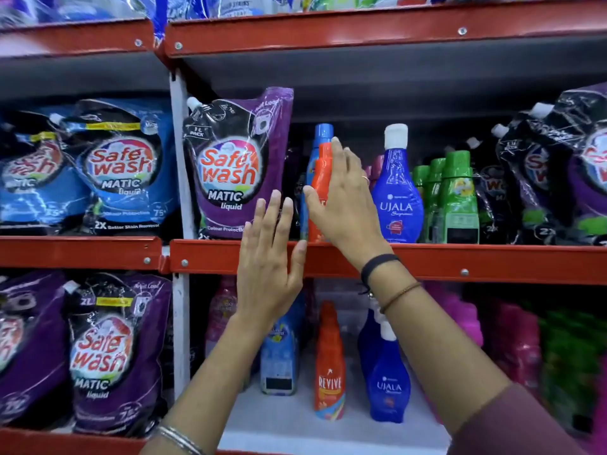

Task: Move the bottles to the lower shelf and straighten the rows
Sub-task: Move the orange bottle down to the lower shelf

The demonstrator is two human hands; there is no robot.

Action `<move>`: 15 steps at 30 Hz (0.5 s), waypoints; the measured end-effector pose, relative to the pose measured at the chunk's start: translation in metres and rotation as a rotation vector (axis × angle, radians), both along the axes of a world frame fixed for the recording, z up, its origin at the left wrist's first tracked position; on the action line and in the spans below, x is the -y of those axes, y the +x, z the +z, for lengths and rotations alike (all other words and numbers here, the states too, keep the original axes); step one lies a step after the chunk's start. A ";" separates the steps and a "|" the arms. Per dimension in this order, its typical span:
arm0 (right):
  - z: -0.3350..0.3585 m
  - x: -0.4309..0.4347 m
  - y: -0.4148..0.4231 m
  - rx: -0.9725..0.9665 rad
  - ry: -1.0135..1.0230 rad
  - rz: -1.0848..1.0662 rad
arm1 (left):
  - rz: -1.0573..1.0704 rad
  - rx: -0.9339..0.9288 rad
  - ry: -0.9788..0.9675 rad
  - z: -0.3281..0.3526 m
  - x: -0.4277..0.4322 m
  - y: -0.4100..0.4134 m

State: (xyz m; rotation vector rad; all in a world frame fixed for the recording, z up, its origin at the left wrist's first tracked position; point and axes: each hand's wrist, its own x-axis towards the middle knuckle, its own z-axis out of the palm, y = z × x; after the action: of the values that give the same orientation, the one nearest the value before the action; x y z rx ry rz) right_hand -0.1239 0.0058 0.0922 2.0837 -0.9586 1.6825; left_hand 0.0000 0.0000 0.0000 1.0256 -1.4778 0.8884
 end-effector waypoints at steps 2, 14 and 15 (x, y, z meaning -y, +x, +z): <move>0.004 0.002 0.005 -0.010 0.015 -0.104 | 0.024 0.007 0.014 -0.001 0.004 0.003; 0.027 -0.008 -0.020 0.273 0.211 0.083 | 0.266 0.071 -0.017 -0.011 0.027 0.006; 0.027 -0.013 -0.025 0.303 0.197 0.127 | 0.268 0.072 -0.015 -0.011 0.027 0.006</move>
State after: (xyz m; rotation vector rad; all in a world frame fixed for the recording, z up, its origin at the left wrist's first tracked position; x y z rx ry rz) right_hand -0.1485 0.0192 0.1193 2.0862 -1.1436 2.0902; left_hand 0.0060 -0.0271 -0.0112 1.2100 -1.4113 1.1346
